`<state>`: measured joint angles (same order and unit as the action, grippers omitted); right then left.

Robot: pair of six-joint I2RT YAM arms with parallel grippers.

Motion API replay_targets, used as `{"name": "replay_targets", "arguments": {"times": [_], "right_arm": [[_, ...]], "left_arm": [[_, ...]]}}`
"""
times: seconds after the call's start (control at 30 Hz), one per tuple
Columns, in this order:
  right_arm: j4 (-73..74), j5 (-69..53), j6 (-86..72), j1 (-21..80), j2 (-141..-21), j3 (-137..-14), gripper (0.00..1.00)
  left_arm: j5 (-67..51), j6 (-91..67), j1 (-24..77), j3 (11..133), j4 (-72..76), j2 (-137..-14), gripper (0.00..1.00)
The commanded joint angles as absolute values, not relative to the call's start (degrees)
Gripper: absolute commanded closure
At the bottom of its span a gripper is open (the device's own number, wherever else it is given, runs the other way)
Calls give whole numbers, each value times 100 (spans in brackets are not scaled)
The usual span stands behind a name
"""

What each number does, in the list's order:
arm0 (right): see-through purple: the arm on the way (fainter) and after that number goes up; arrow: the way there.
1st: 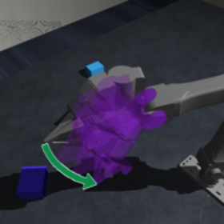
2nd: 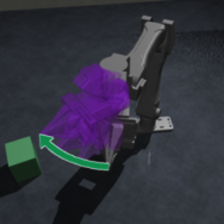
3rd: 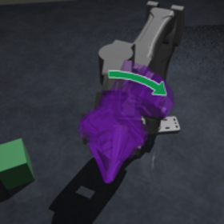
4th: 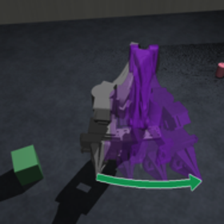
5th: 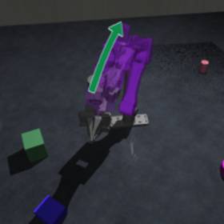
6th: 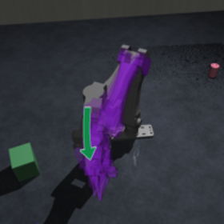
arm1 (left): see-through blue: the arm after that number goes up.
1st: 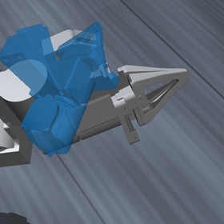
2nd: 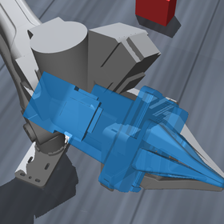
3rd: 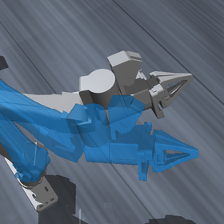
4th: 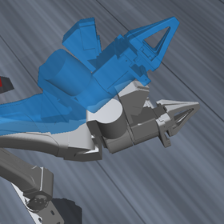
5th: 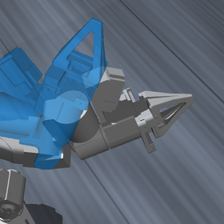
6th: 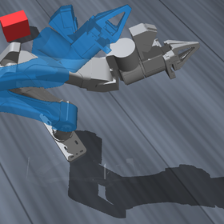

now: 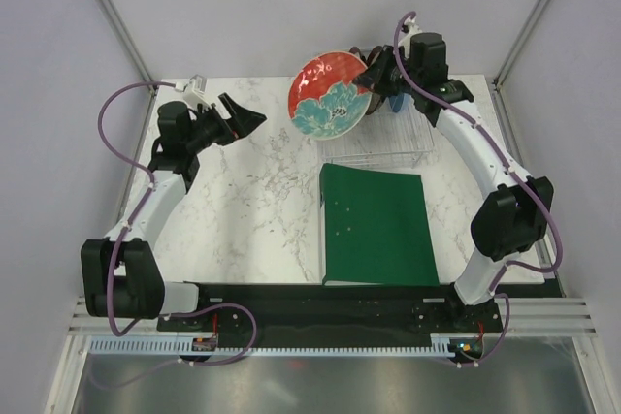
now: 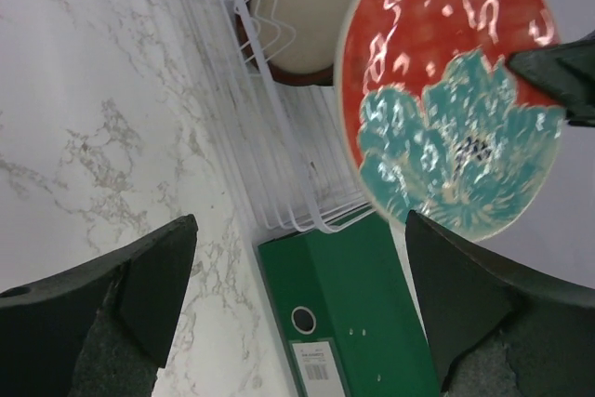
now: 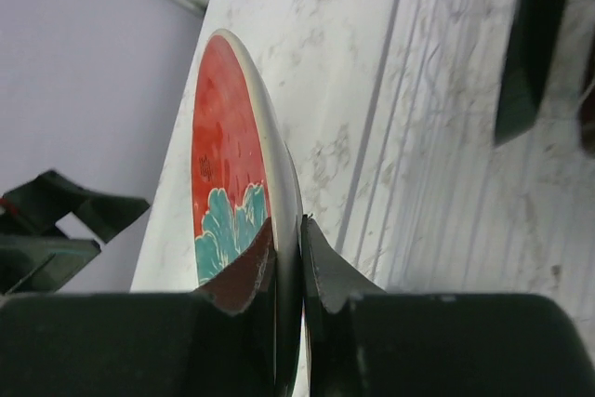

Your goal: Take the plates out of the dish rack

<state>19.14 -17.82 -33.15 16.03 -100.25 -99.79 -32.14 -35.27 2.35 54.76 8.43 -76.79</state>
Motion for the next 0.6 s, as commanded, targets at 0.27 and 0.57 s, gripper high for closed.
{"name": "replay_targets", "arguments": {"times": [0.27, 0.57], "right_arm": [[-1378, -3752, -5289, 1643, -9483, -8658, 99], [-2109, -3850, -5722, 1828, -9483, -8113, 98]], "left_arm": [[-4008, -4631, 167, 5160, 2565, -8033, 5], [-4175, -5150, 176, 4931, 3462, -8340, 8]]}}
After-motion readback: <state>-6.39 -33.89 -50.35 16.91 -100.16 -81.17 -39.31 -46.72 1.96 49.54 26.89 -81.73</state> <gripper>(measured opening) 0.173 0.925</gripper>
